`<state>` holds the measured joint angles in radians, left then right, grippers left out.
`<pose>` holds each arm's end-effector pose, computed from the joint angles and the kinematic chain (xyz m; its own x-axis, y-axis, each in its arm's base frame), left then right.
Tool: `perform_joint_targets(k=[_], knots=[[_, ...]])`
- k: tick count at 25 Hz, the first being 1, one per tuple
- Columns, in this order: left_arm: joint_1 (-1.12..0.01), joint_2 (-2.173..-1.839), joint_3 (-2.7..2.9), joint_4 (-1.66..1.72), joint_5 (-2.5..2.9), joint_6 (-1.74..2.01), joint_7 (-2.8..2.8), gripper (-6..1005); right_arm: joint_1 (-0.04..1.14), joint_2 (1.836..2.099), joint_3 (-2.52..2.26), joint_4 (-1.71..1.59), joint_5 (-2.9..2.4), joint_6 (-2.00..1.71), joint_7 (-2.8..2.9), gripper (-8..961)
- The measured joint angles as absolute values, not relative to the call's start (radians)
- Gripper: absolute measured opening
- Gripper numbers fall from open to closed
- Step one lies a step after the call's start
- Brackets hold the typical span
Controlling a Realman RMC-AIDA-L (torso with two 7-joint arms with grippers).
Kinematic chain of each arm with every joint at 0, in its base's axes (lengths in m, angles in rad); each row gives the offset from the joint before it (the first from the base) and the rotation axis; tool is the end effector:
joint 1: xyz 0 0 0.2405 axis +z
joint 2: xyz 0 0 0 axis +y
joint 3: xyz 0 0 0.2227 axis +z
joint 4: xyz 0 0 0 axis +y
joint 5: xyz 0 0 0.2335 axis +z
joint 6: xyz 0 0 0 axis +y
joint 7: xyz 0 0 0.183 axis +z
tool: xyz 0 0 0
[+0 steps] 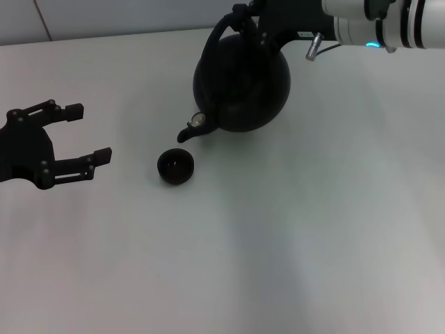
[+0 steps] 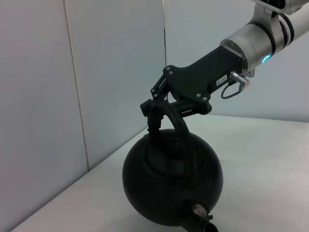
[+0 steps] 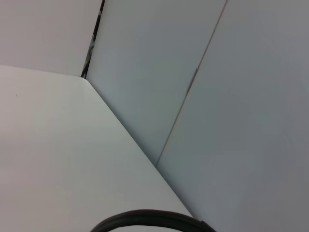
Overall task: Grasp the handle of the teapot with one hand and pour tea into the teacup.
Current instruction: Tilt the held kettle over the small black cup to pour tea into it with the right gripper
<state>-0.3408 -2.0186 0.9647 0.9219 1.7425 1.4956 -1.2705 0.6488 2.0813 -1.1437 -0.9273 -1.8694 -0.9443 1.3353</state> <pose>-0.2352 0.3474 0.0269 0.8973 0.0827 0.4336 0.2543 -0.8999 -0.3544 0.1398 0.4612 -0.0087 0.9740 0.0852 -0.2101 -0.0632 -0.7880 -0.6125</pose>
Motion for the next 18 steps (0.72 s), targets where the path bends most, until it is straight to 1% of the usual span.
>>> perform_joint_targets(k=[18], knots=[[-0.34, -2.019, 0.951, 0.913, 1.743, 1.494, -1.233, 861, 0.659, 2.083, -1.171, -0.986, -1.95, -0.946, 1.397, 134]])
